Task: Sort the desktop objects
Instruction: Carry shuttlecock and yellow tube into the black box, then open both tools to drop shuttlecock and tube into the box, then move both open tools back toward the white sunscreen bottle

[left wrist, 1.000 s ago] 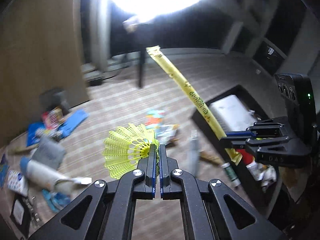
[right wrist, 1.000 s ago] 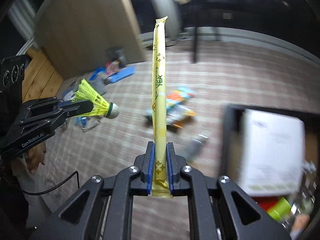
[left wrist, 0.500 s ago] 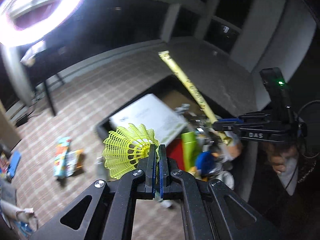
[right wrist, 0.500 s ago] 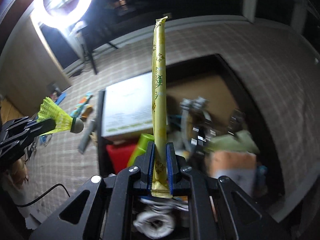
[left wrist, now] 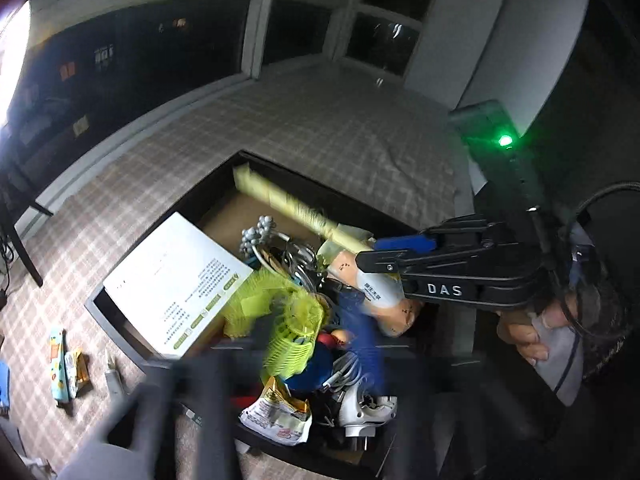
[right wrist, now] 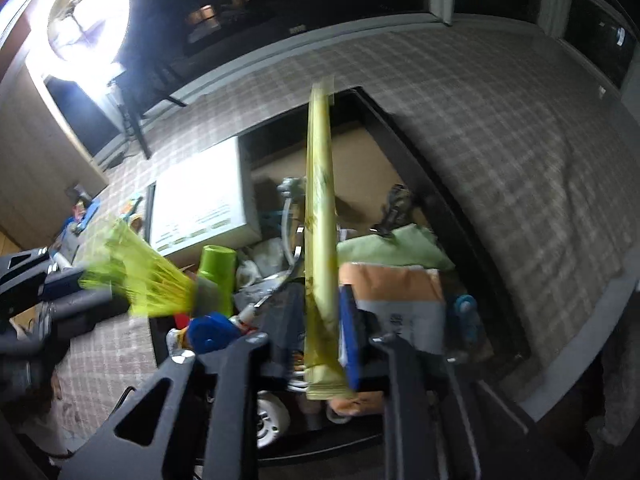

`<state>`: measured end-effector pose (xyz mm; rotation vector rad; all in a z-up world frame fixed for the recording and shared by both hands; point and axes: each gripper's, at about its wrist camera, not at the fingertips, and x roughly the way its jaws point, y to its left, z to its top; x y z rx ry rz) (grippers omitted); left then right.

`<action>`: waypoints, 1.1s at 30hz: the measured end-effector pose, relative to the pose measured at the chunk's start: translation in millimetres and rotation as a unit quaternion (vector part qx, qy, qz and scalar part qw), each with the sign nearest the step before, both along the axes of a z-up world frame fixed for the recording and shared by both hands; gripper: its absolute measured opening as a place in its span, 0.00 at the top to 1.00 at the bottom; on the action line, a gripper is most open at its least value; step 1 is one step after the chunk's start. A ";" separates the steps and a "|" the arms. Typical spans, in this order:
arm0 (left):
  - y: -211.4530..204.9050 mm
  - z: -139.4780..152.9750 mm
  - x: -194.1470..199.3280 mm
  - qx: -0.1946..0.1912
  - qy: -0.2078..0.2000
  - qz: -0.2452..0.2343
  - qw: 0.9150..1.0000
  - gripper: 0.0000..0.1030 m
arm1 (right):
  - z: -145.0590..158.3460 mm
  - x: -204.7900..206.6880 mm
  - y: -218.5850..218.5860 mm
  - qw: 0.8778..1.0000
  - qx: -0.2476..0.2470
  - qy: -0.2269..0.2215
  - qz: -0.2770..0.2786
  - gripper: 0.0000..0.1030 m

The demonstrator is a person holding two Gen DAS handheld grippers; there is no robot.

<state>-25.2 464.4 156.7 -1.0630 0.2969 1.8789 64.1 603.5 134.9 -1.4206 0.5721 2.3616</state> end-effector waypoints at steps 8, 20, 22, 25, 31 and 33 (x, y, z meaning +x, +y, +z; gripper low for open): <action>-19.4 -3.1 -6.7 -0.006 -0.006 0.024 1.000 0.48 | 5.3 -2.7 -6.2 1.000 0.007 0.010 0.007 0.69; -94.9 -25.8 -34.6 -0.030 -0.024 0.115 0.993 0.48 | 13.6 -35.8 -53.0 0.997 0.017 0.020 0.070 0.69; -113.3 -29.8 -41.1 -0.034 -0.029 0.139 0.989 0.48 | 13.0 -44.9 -63.0 0.996 0.014 0.021 0.085 0.69; -141.0 -33.9 -49.7 -0.037 -0.032 0.174 0.983 0.48 | 12.6 -59.0 -77.9 0.994 0.013 0.023 0.106 0.69; -202.1 -43.9 -62.0 -0.048 -0.031 0.245 0.968 0.48 | 11.1 -92.1 -117.4 0.987 0.008 0.029 0.160 0.69; -224.7 -47.5 -65.7 -0.047 -0.034 0.270 0.961 0.48 | 10.5 -102.6 -130.5 0.984 0.005 0.031 0.178 0.69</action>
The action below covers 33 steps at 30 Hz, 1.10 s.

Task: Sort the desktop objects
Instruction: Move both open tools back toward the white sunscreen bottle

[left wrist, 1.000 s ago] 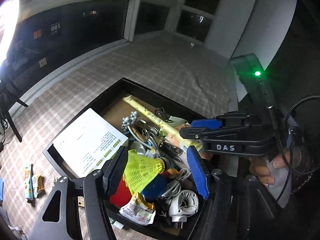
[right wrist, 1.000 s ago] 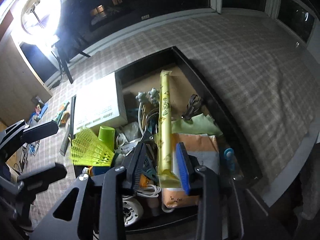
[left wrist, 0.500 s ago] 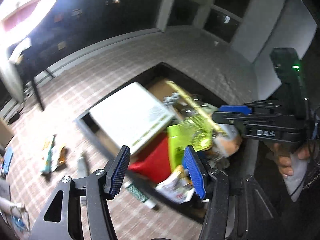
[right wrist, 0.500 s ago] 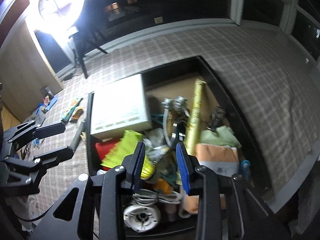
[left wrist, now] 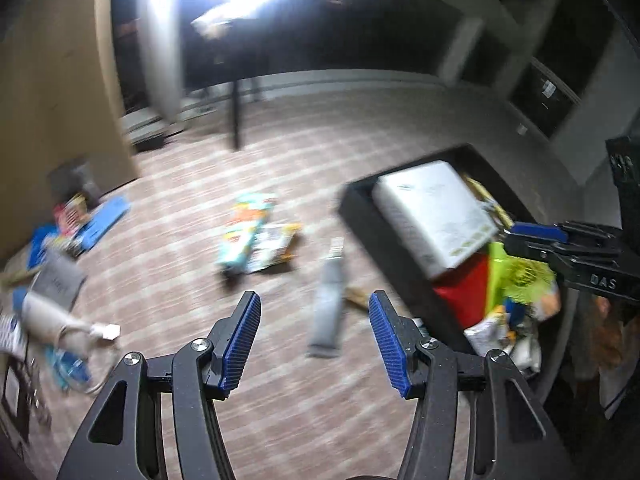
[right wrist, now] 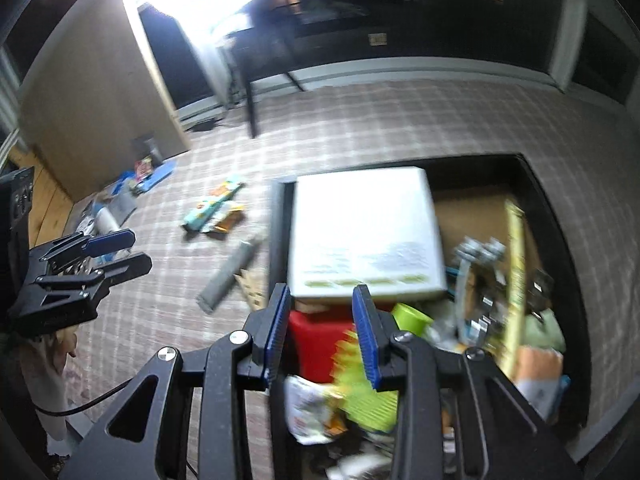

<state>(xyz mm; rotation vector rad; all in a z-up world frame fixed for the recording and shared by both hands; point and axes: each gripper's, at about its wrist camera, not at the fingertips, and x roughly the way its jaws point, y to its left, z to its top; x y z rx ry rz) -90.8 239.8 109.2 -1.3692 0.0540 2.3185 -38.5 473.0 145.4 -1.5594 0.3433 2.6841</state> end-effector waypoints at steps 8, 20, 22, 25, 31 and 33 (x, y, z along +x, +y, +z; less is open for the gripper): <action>-108.8 -11.2 -10.9 0.007 -0.007 0.131 0.991 0.48 | 0.5 -55.6 -78.2 0.995 0.002 0.007 0.099 0.69; -228.8 -41.7 -21.8 0.039 -0.030 0.265 0.963 0.53 | -21.7 -148.6 -206.0 0.968 -0.032 -0.016 0.250 0.69; -239.8 -46.3 -25.7 0.045 -0.034 0.274 0.960 0.55 | -28.2 -163.5 -227.3 0.962 -0.033 -0.024 0.270 0.69; -254.2 -54.6 -29.5 0.055 -0.040 0.286 0.956 0.55 | -37.8 -182.7 -254.1 0.954 -0.036 -0.034 0.297 0.69; -265.1 -68.6 -37.5 0.065 -0.049 0.286 0.955 0.57 | -57.5 -212.6 -293.9 0.941 -0.050 -0.057 0.330 0.70; -265.3 -72.7 -40.0 0.067 -0.051 0.282 0.956 0.57 | -64.7 -220.0 -304.0 0.937 -0.056 -0.068 0.337 0.70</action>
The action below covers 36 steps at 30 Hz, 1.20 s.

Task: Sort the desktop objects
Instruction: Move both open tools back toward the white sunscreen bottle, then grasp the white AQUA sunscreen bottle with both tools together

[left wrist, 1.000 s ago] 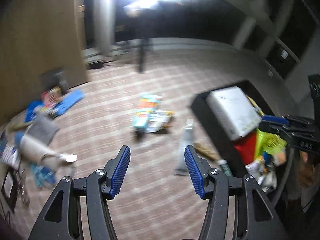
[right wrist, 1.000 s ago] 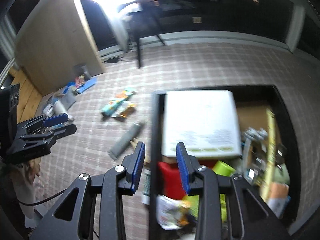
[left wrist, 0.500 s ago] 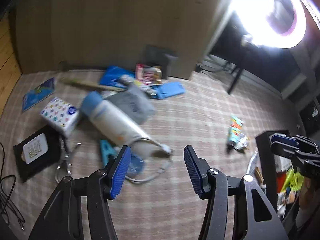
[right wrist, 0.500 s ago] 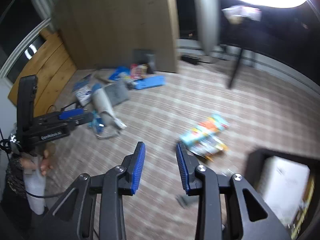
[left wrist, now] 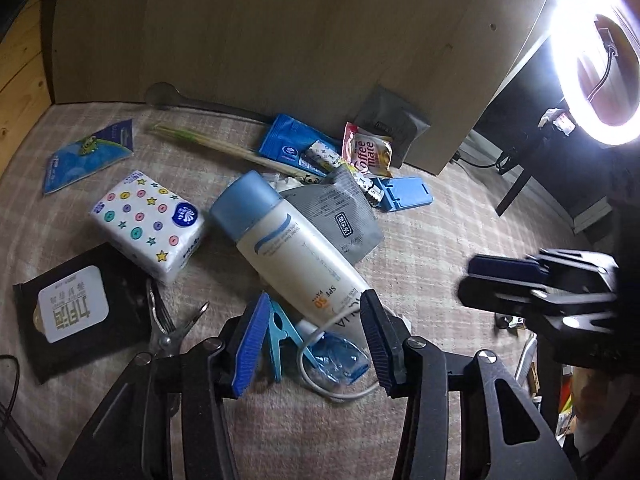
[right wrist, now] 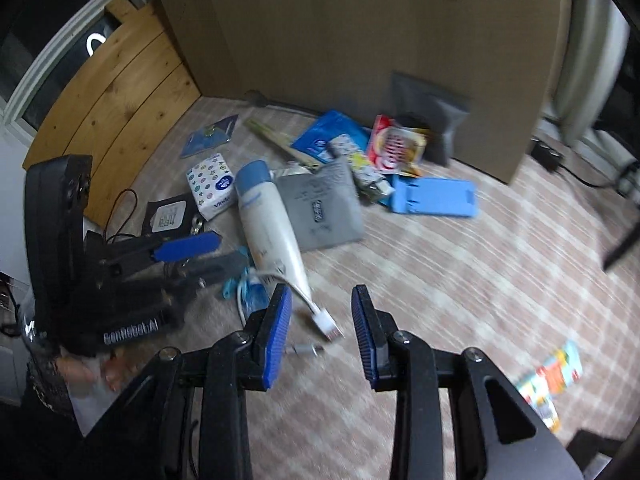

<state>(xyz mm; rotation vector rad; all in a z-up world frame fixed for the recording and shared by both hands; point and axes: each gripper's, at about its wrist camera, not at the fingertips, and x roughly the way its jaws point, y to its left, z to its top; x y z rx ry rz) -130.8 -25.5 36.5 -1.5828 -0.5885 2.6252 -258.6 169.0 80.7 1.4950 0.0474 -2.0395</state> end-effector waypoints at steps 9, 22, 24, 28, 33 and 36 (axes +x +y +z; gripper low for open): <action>-1.8 -12.9 -12.4 0.007 -0.006 -0.013 1.000 0.57 | -25.9 -28.8 -35.4 0.999 -0.012 -0.047 0.022 0.75; -3.3 -27.0 -17.9 0.018 -0.020 -0.024 0.999 0.50 | -48.8 -48.8 -62.7 0.995 -0.023 -0.095 0.037 0.78; -5.0 -29.0 -19.6 0.027 -0.021 -0.024 0.999 0.49 | -49.2 -50.7 -65.0 0.994 -0.026 -0.097 0.041 0.76; -9.7 -31.7 -20.1 0.044 -0.019 -0.024 0.999 0.49 | -55.1 -55.6 -67.4 0.992 -0.032 -0.114 0.050 0.70; -9.6 -32.1 -21.3 0.045 -0.017 -0.025 0.999 0.49 | -62.6 -58.0 -75.1 0.990 -0.044 -0.124 0.054 0.60; -9.8 -31.9 -22.7 0.043 -0.015 -0.023 0.999 0.49 | -61.0 -55.9 -79.0 0.991 -0.039 -0.116 0.056 0.59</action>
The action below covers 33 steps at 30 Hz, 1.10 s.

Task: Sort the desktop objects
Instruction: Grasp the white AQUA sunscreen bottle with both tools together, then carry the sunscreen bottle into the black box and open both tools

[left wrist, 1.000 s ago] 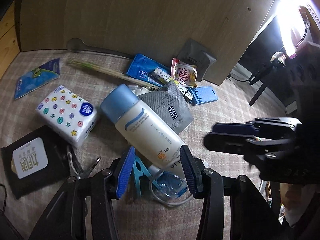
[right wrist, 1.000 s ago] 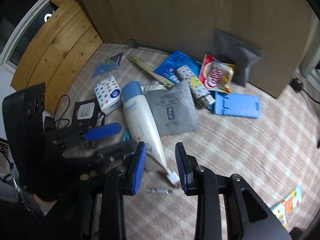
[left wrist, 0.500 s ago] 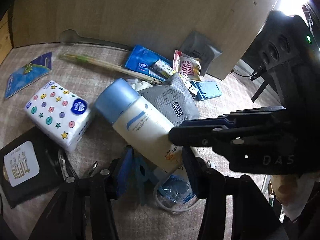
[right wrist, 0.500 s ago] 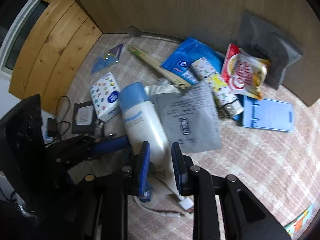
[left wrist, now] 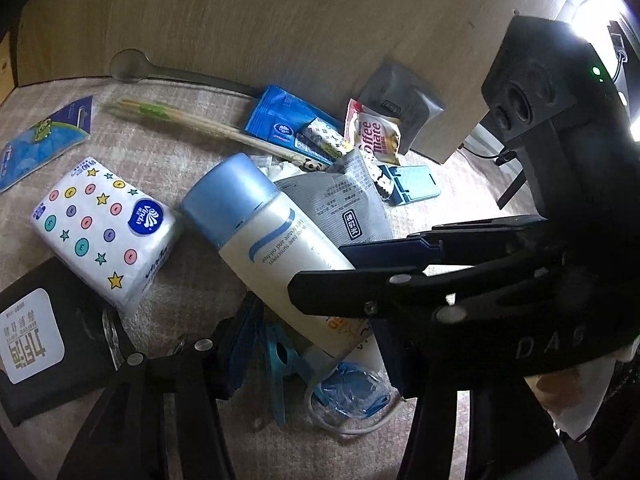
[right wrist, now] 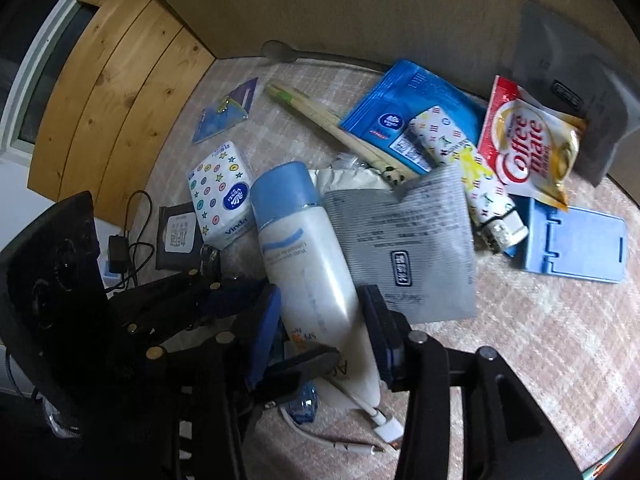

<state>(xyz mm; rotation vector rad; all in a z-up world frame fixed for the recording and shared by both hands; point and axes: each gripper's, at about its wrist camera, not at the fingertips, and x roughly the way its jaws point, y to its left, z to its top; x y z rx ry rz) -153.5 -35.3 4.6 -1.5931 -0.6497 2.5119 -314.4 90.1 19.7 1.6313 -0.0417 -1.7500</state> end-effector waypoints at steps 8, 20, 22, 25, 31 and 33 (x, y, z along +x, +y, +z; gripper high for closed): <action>13.4 16.4 -0.8 -0.024 0.016 -0.012 1.000 0.51 | 19.1 12.8 6.5 1.000 -0.007 0.007 -0.010 0.64; 61.9 67.7 0.2 -0.033 0.064 -0.053 0.996 0.51 | 76.8 36.2 64.7 0.996 -0.019 0.054 -0.067 0.65; 71.6 77.7 1.1 -0.035 0.073 -0.052 0.995 0.52 | 86.8 40.5 78.5 0.995 -0.022 0.064 -0.080 0.65; 91.5 89.8 0.0 -0.036 0.084 -0.067 0.994 0.51 | 101.3 50.4 97.5 0.993 -0.016 0.080 -0.091 0.65; 141.8 105.6 -1.2 -0.034 0.092 -0.112 0.989 0.51 | 117.1 71.0 148.3 0.987 -0.012 0.086 -0.134 0.65; 162.9 108.7 -1.4 -0.033 0.094 -0.131 0.986 0.51 | 121.0 80.3 168.9 0.985 -0.008 0.090 -0.150 0.65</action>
